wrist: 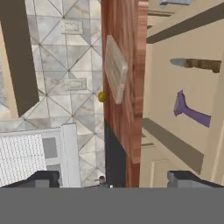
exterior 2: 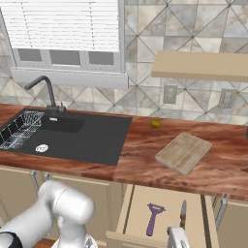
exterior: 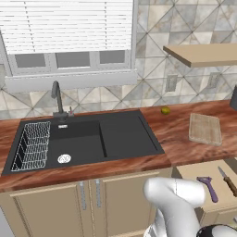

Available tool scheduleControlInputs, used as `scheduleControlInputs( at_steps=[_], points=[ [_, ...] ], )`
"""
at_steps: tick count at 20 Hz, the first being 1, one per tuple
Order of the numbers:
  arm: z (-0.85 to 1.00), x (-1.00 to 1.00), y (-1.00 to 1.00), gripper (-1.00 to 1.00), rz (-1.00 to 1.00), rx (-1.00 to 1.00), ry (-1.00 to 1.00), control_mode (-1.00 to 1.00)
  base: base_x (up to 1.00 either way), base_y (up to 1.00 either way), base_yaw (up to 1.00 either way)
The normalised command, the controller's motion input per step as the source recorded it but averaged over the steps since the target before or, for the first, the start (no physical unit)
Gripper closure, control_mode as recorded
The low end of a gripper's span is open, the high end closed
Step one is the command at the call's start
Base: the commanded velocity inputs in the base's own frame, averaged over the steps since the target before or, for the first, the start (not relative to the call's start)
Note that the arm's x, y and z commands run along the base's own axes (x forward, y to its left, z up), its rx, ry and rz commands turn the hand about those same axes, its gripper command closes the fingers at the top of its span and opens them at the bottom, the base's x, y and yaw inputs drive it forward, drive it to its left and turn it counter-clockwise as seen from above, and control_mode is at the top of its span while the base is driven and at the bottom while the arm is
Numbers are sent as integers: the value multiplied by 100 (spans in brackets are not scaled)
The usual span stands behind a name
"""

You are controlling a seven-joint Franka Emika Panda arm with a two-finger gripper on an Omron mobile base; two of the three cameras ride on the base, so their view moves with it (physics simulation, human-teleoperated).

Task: Open the drawer on the right and place the cutting tools on the cutting board.

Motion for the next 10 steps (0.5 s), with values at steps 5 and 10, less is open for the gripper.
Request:
scheduleControlInputs(
  at_steps=[5, 10],
  points=[
    [100, 82, 5, -100, 0, 0, 42, -100, 0, 0, 0],
    [69, 85, 14, -100, 1, -2, 53, -100, 0, 0, 0]
  ],
)
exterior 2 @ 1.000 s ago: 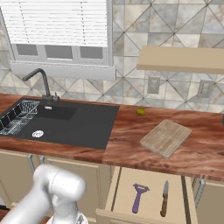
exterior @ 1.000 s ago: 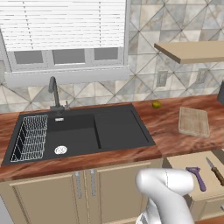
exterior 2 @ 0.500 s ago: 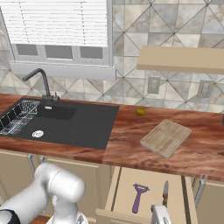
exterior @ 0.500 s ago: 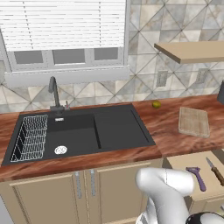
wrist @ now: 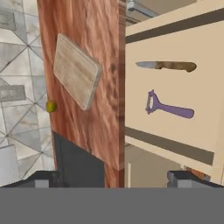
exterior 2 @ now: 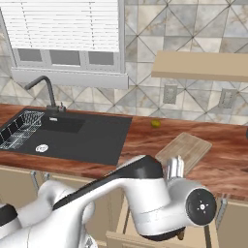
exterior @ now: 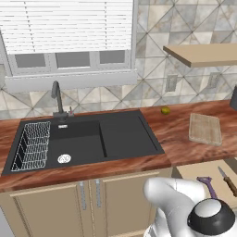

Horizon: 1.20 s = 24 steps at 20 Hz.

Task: Open the drawer on the right and place the cutting tools on the cutting board.

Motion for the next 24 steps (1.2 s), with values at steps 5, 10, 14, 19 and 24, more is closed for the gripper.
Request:
scheduleControlInputs(
  at_steps=[5, 10, 14, 19, 24],
  points=[
    [1, 6, 3, -100, 0, -1, 4, -100, 0, 0, 0],
    [0, 83, 0, -100, 0, 0, 29, -100, 0, 0, 0],
    [0, 98, 0, -100, 0, 0, 43, -100, 0, 0, 0],
    [-28, 50, 0, -100, 25, -13, 43, -100, 0, 0, 0],
    [-60, 18, 0, -100, 56, -10, 39, -100, 0, 0, 0]
  ],
)
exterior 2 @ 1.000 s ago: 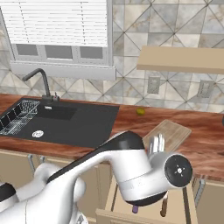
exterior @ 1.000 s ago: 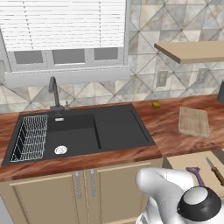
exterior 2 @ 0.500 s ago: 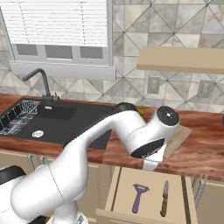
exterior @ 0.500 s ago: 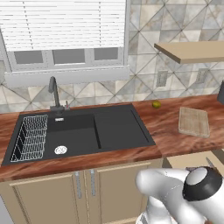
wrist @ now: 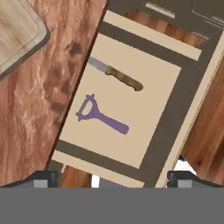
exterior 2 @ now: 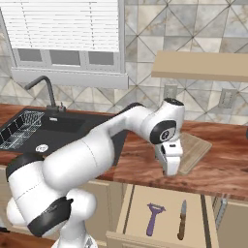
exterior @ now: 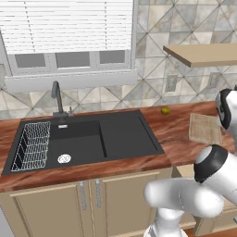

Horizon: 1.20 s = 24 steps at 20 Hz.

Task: Open the drawer on the right and place the cutting tools on the cutting board.

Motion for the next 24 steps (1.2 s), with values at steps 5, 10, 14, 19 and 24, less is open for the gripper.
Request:
scheduleControlInputs(
  at_steps=[5, 10, 14, 19, 24],
  points=[
    [-70, 0, 0, -100, 68, 0, 22, -100, 0, 0, 0],
    [-61, 13, 0, -100, 57, 15, 3, -100, 0, 0, 0],
    [-39, 13, -9, -100, 31, 10, -10, -100, 0, 0, 0],
    [-12, 0, 1, -100, 1, -4, -1, -100, 0, 0, 0],
    [-36, 0, 0, -100, 5, -1, -7, -100, 0, 0, 0]
  ],
)
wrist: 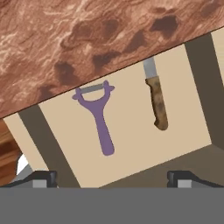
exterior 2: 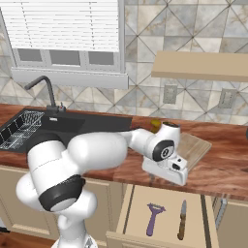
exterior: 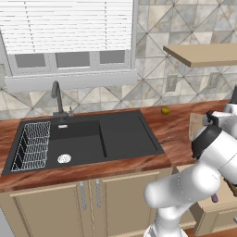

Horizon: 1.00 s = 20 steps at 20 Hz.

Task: Open the drawer on the right and place the cutting tools on the cutting board.

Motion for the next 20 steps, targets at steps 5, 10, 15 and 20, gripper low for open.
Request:
scheduleControlInputs(
  at_steps=[5, 10, 15, 20],
  points=[
    [-46, 0, 5, -100, 7, 0, -9, -100, 0, 0, 0],
    [-51, 0, 14, -100, 9, 1, -5, -100, 0, 0, 0],
    [-51, -11, 14, -100, 11, 0, -6, -100, 0, 0, 0],
    [-20, -44, 3, -100, 9, -2, -5, -100, 0, 0, 0]
  ],
)
